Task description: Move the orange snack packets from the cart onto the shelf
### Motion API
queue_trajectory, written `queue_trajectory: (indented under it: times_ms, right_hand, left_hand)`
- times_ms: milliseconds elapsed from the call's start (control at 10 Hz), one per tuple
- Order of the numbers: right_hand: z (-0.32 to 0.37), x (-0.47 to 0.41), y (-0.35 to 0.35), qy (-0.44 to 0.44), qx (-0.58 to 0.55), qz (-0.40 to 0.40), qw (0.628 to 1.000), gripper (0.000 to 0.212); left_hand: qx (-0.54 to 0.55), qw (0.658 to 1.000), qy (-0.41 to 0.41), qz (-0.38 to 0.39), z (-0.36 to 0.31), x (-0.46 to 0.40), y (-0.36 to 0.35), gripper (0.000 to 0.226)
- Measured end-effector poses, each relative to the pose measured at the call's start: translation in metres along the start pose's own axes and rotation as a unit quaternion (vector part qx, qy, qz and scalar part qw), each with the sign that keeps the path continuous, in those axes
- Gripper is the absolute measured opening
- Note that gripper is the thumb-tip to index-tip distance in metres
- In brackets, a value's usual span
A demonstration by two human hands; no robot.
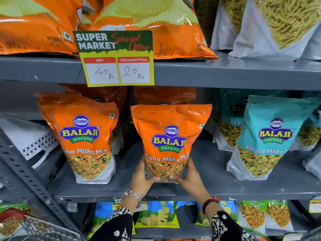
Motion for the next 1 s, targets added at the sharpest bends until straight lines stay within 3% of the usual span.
queue_trajectory:
  times_ms: [400, 800, 1000]
  right_hand:
    - [0.007, 0.004, -0.006, 0.000, -0.013, 0.007, 1.000, 0.078]
    - [0.016, 0.011, -0.010, -0.003, 0.005, 0.024, 1.000, 0.090]
    - [0.020, 0.025, -0.009, -0.032, -0.015, -0.016, 0.999, 0.098]
  left_hand:
    - [-0.016, 1.000, 0.021, -0.005, 0.000, 0.001, 0.003, 0.075]
    - [-0.018, 1.000, 0.025, 0.003, -0.002, 0.010, 0.009, 0.092]
    - [0.005, 0.999, 0.020, -0.031, -0.007, 0.024, 0.015, 0.087]
Point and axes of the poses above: each hand's wrist, its own x-axis away from the middle knuckle, its own y-axis out of the back of the hand, z = x × y, the point moved 2 cm from there along -x, towards the middle knuckle, and after that the axes turned 2 degrees about -z, right-handed, at the moved point
